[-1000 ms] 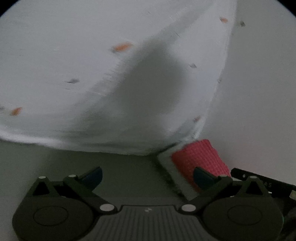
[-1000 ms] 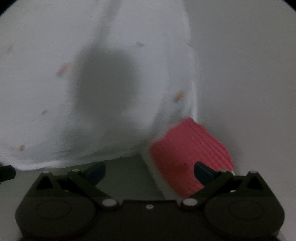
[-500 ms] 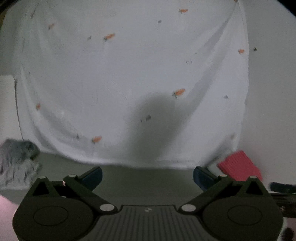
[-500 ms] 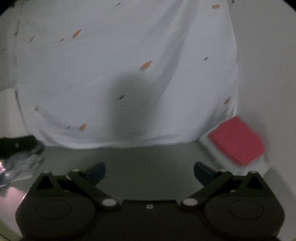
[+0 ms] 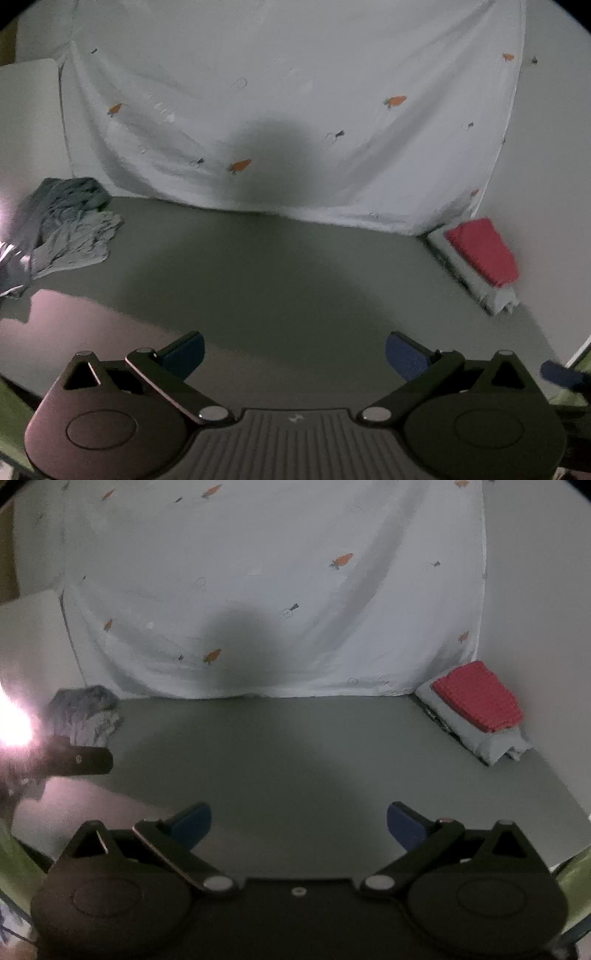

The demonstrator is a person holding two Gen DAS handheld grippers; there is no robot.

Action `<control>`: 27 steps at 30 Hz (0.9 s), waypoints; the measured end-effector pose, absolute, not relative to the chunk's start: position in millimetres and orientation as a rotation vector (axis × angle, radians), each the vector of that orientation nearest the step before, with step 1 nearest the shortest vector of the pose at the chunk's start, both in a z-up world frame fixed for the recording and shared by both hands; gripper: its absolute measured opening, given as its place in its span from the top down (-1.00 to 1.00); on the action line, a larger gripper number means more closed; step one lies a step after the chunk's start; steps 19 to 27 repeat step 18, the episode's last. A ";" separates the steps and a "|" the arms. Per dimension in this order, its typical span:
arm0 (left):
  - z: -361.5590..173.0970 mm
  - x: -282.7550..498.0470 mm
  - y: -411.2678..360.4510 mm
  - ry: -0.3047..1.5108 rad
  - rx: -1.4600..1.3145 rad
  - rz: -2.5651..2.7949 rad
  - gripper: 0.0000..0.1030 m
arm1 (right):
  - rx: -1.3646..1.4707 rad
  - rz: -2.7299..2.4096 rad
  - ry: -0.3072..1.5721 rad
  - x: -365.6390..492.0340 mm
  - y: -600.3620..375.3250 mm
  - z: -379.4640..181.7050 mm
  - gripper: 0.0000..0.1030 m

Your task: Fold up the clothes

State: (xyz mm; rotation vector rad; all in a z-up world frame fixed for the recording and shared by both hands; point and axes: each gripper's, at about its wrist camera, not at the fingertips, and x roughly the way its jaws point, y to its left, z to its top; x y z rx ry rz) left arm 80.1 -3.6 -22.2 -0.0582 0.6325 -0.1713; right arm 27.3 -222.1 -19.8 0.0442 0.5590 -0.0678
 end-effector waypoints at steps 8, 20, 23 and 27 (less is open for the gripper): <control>-26.0 71.6 18.0 0.648 -0.079 -0.179 -1.00 | 0.026 -0.090 0.528 4.6 -201.6 -16.3 -1.00; -26.5 68.7 19.3 0.633 -0.071 -0.177 -1.00 | 0.015 -0.082 0.526 6.8 -196.6 -16.2 -1.00; -26.5 68.7 19.3 0.633 -0.071 -0.177 -1.00 | 0.015 -0.082 0.526 6.8 -196.6 -16.2 -1.00; -26.5 68.7 19.3 0.633 -0.071 -0.177 -1.00 | 0.015 -0.082 0.526 6.8 -196.6 -16.2 -1.00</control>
